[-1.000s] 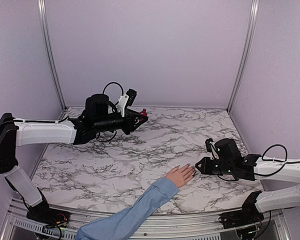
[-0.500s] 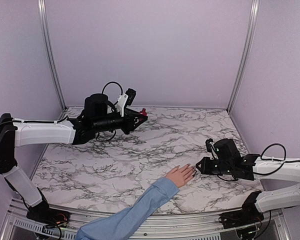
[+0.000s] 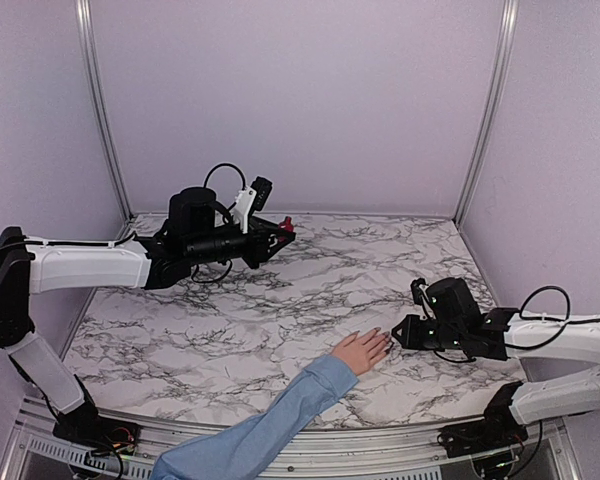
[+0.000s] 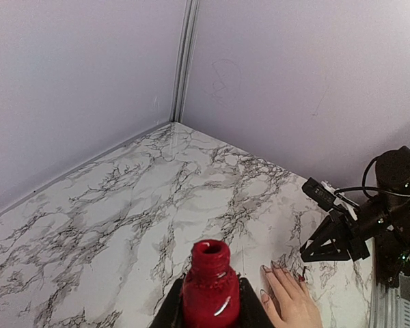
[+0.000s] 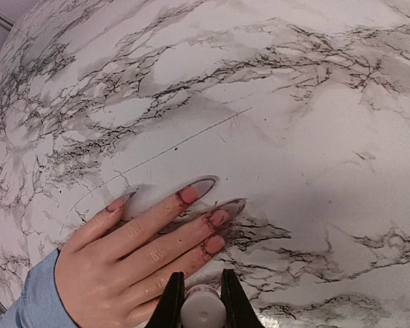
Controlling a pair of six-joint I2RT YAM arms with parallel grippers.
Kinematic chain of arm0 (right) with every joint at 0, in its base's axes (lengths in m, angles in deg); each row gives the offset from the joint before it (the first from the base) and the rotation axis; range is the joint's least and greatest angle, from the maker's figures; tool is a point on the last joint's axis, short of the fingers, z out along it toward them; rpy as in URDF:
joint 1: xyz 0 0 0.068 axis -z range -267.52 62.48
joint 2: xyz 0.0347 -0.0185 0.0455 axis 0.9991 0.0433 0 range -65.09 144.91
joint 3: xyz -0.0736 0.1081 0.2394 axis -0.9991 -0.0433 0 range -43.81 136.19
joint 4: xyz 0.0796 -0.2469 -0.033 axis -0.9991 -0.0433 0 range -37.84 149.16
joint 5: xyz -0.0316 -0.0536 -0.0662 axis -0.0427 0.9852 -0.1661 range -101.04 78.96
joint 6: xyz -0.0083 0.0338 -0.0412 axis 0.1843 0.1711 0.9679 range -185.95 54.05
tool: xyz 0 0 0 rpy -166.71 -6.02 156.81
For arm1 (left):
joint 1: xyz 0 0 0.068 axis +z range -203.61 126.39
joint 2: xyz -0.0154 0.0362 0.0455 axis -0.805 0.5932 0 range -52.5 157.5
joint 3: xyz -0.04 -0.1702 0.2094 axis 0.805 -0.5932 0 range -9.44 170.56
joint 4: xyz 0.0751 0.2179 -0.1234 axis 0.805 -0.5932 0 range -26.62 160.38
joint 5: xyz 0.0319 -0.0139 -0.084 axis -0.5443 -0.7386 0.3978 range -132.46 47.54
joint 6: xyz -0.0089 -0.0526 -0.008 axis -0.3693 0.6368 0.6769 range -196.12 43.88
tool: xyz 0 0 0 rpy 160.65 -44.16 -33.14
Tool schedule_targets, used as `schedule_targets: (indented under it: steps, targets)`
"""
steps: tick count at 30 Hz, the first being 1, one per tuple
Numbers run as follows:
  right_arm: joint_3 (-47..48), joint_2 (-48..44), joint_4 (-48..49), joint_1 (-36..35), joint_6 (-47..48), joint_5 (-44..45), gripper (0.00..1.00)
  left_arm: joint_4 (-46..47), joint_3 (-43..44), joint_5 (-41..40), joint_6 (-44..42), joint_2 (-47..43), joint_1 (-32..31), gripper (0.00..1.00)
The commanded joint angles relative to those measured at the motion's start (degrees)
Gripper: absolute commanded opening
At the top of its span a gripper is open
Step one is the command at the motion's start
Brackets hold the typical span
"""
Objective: Paint the nails
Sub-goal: Paint the hand on the nail.
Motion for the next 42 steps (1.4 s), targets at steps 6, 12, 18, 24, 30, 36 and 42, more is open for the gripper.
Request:
schedule_targets:
  steps: [6, 12, 18, 24, 30, 36, 42]
  targets:
    - [1.54, -1.07, 0.62, -0.63, -1.04, 2.26, 0.0, 0.53, 0.07, 0.45, -0.57, -1.2, 0.35, 0.0]
    - [1.3, -1.28, 1.32, -0.66, -0.9, 2.26, 0.0, 0.56, -0.14, 0.33, -0.49, -1.28, 0.36, 0.0]
    - [1.82, 0.09, 1.28, -0.64, -0.52, 1.61, 0.0, 0.53, -0.48, 0.26, -0.57, -1.39, 0.35, 0.0]
    - [2.18, 1.28, 1.01, -0.63, -0.26, 1.07, 0.0, 0.52, -0.67, 0.1, -0.48, -1.55, 0.35, 0.0]
    - [1.97, 0.91, 1.04, -0.68, -0.25, 1.06, 0.0, 0.53, -0.67, -0.02, -0.31, -1.65, 0.35, 0.0]
    - [1.75, 0.13, 1.07, -0.64, -0.43, 1.51, 0.0, 0.5, -0.5, 0.07, -0.13, -1.58, 0.35, 0.0]
    - [1.56, -0.26, 0.93, -0.68, -0.6, 2.12, 0.0, 0.46, -0.58, 0.02, 0.11, -1.65, 0.36, 0.0]
